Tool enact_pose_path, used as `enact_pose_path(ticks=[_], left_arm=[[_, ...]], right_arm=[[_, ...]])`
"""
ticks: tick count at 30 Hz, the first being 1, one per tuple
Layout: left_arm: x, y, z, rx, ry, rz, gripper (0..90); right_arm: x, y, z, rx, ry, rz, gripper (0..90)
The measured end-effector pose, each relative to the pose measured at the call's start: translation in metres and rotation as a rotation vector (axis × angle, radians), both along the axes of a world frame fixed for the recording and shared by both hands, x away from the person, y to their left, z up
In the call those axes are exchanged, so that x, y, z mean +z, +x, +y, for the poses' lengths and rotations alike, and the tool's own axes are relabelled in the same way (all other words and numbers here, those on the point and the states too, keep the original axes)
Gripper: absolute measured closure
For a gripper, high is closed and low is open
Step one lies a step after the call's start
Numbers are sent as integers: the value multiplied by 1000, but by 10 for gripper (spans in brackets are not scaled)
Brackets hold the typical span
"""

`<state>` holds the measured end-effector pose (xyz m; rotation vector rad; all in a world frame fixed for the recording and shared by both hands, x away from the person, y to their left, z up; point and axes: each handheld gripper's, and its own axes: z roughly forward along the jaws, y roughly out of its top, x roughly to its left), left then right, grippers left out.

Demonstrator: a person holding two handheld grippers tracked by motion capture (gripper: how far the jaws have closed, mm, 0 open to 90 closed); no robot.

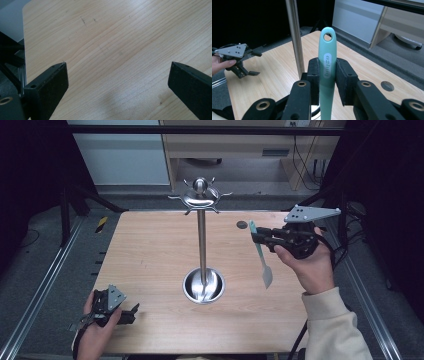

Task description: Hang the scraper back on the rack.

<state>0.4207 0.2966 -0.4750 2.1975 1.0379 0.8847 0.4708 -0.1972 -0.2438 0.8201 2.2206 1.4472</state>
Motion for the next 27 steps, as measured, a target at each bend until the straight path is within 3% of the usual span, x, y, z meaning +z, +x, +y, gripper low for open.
enact_pose_path(ticks=[27], left_arm=[[1, -1, 1, 1, -5, -10, 27]], right_arm=[[19, -3, 17, 20, 79, -58, 743]])
